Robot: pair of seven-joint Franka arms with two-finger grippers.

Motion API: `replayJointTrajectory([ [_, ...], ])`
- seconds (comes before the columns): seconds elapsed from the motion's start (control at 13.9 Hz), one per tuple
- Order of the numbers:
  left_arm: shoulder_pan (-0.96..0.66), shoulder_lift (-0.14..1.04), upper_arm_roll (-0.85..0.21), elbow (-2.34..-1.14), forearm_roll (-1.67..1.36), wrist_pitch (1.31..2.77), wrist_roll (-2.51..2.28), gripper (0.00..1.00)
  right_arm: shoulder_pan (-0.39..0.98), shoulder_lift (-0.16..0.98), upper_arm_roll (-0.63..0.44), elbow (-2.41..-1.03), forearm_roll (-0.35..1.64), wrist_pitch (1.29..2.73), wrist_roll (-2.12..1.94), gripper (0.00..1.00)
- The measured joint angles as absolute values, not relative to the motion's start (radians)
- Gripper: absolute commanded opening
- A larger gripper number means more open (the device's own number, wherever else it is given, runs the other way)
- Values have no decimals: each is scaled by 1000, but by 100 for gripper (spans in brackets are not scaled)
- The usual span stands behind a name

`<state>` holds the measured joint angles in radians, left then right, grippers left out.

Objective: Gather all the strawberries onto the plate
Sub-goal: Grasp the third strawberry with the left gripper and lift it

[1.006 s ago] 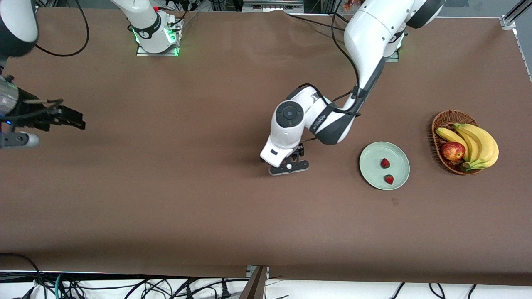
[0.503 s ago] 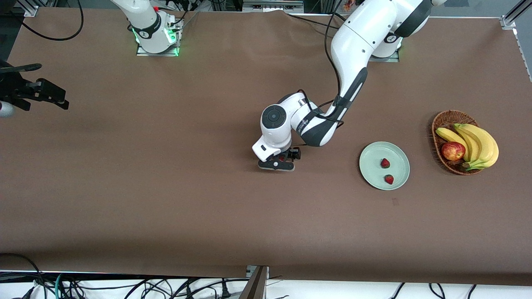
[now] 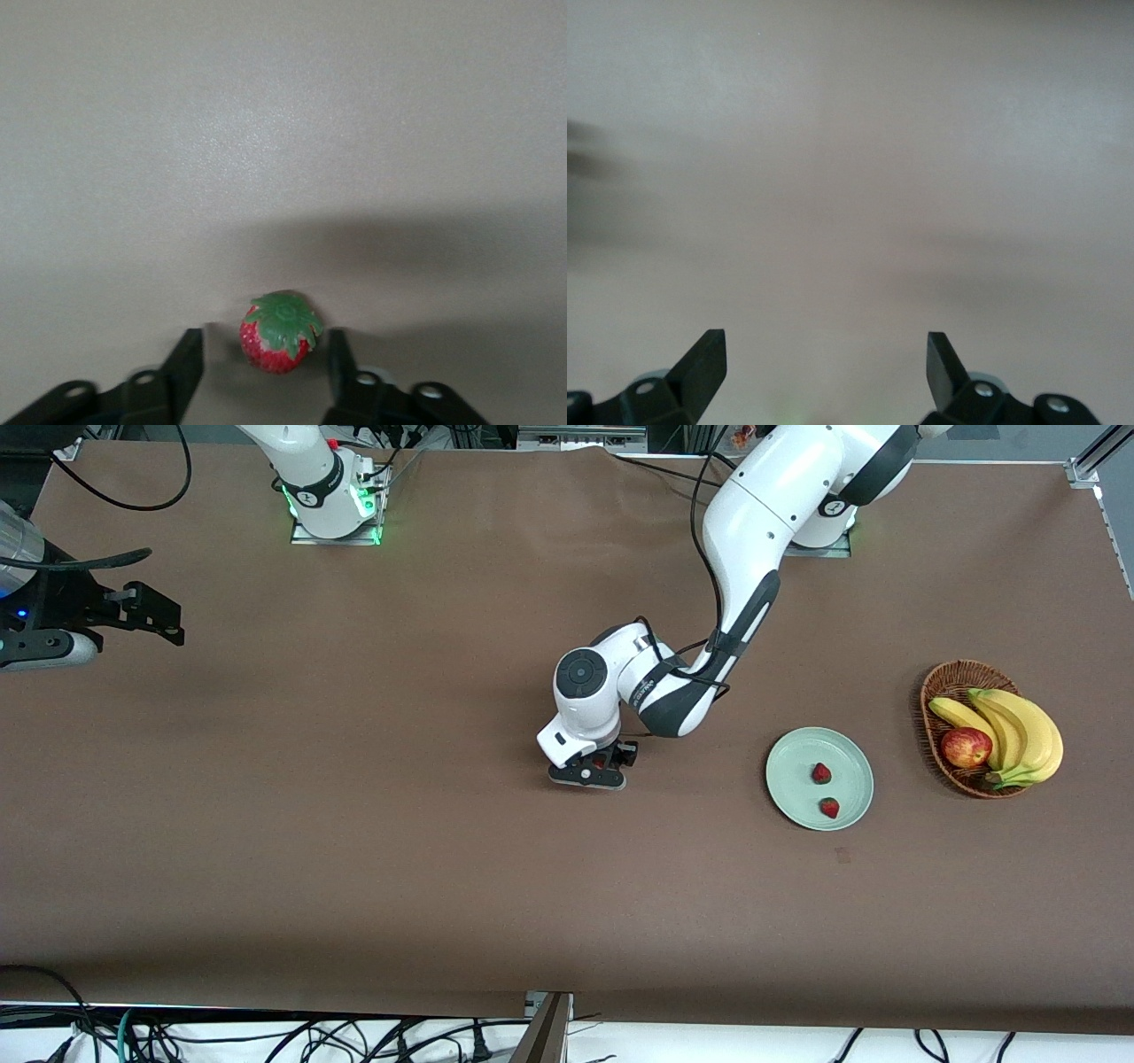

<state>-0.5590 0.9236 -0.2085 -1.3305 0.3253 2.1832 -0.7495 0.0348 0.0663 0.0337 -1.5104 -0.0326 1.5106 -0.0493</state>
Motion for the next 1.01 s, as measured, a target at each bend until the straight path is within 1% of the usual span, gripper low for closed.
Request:
replayJointTrajectory([
  [0.57, -554, 912, -200, -1315, 327, 2172, -749, 8, 22, 73, 22, -1510, -33, 1511, -50, 100],
  [0.72, -532, 885, -196, -1300, 327, 2115, -749, 8, 21, 74, 21, -1510, -34, 1511, -50, 100],
  [0.79, -515, 861, -196, -1296, 327, 2083, -749, 7, 21, 74, 21, -1510, -34, 1511, -50, 100],
  [0.86, -497, 836, -194, -1292, 327, 2046, -748, 0, 20, 74, 21, -1510, -34, 1511, -50, 100],
  [1.01, -444, 785, -194, -1291, 328, 1942, -725, 0, 20, 75, 22, -1510, -34, 1511, -50, 100],
])
